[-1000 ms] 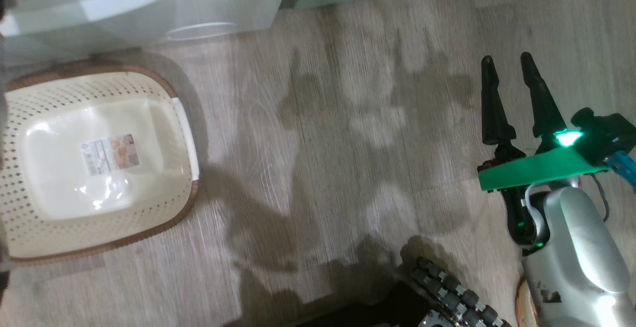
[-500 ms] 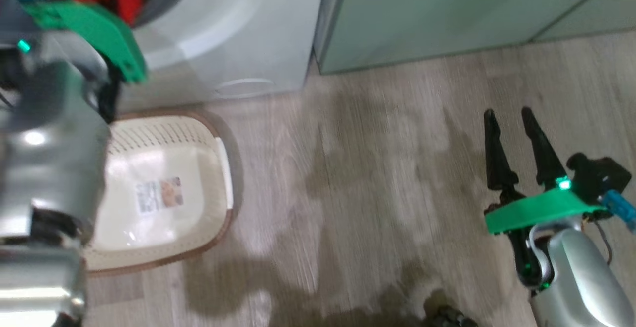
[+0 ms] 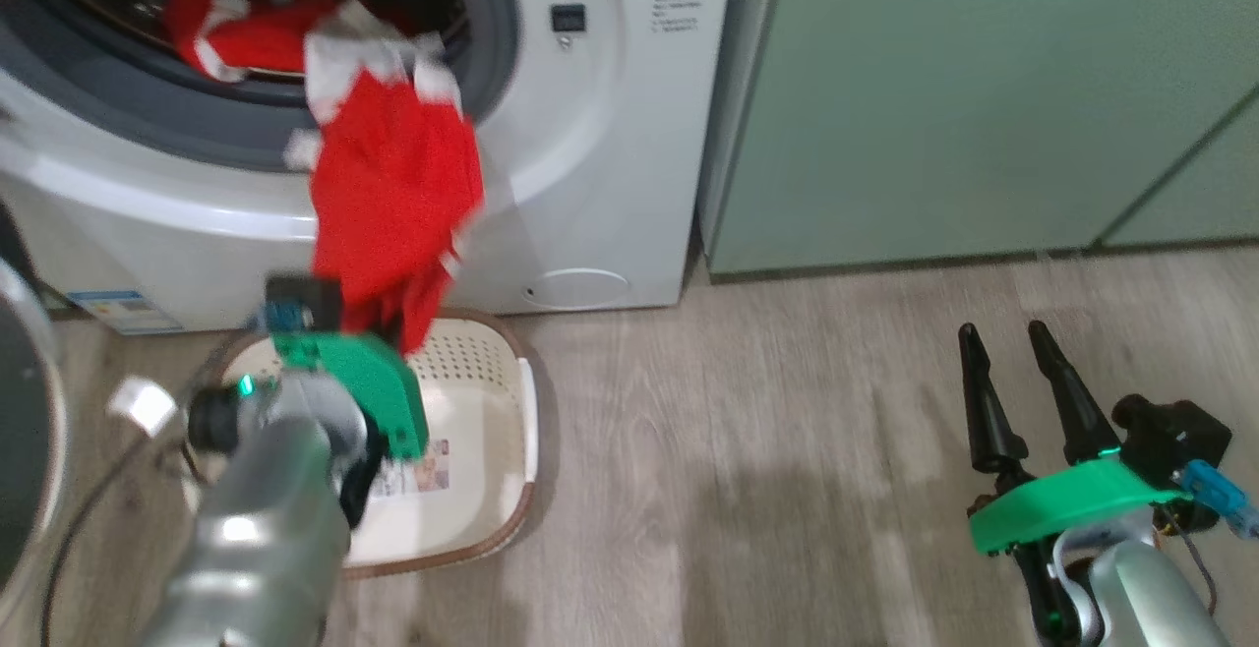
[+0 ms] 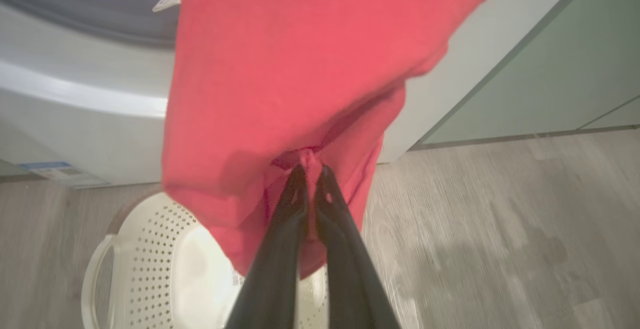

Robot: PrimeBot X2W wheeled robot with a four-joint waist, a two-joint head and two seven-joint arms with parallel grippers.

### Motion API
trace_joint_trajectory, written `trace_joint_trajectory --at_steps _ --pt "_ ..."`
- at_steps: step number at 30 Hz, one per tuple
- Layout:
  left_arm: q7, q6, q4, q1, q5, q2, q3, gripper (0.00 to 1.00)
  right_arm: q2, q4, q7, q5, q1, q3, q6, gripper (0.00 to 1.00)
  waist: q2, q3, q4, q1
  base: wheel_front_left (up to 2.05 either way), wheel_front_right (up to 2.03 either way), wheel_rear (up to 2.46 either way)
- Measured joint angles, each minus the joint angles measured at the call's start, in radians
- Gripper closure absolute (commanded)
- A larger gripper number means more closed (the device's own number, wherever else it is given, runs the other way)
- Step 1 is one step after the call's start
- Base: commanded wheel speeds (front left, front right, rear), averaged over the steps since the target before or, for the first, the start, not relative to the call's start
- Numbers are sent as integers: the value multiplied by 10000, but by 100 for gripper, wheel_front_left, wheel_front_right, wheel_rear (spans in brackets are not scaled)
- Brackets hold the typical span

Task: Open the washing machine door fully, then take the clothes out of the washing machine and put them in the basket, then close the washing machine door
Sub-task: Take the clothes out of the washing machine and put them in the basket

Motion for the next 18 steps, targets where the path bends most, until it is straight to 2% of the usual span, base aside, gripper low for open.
trace_joint_trajectory --at_steps 8,18 --pt "236 0 -17 1203 -483 40 -357 100 -36 -36 0 59 91 102 0 0 0 -338 382 -1 0 0 0" --pt "439 2 823 1172 -995 270 -336 100 -205 -150 0 82 -94 134 0 0 0 571 137 0 0 0 0"
